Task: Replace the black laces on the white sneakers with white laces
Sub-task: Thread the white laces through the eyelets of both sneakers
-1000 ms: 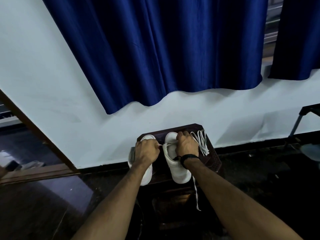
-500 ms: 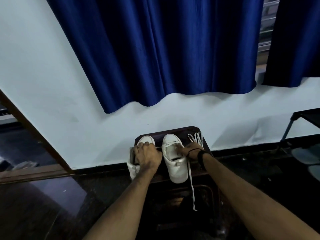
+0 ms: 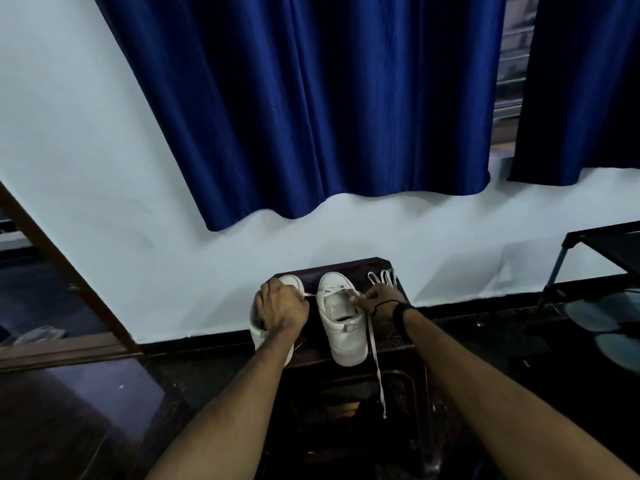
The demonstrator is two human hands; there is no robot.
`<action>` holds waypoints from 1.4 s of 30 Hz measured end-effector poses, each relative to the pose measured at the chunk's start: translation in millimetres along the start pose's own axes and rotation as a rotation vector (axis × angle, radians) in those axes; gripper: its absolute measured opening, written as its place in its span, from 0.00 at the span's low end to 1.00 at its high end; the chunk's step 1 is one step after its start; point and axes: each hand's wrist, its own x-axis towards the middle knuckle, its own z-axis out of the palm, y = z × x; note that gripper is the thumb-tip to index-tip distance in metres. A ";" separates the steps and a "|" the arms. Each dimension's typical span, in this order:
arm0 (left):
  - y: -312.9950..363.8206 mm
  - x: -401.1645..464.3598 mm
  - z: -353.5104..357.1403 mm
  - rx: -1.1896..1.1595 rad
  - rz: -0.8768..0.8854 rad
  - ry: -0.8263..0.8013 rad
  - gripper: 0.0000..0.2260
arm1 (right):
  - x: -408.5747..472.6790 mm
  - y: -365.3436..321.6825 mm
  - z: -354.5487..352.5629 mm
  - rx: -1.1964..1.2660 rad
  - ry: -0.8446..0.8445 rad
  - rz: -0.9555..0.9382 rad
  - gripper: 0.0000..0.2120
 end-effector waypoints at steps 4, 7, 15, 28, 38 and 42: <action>0.2 -1.6 -3.2 -0.049 -0.063 0.019 0.10 | -7.7 0.9 -2.0 0.070 0.079 0.047 0.17; -0.2 -4.3 -4.5 -0.019 -0.051 -0.009 0.12 | -12.1 0.8 -5.3 0.131 0.065 0.102 0.21; -0.3 -2.6 -18.4 -0.093 -0.023 -0.031 0.13 | -30.0 -16.8 -28.2 0.439 -0.276 0.058 0.17; 25.9 2.4 -42.7 -0.610 0.095 0.006 0.07 | -37.3 -49.9 -52.7 0.968 -0.312 -0.135 0.12; 13.0 -8.8 -82.2 -1.173 0.071 -0.910 0.14 | -24.7 -59.7 -55.3 0.977 -0.107 -0.128 0.13; -24.2 10.4 -93.9 -0.894 0.097 -0.817 0.10 | -24.0 -40.1 -53.1 0.828 -0.103 -0.090 0.10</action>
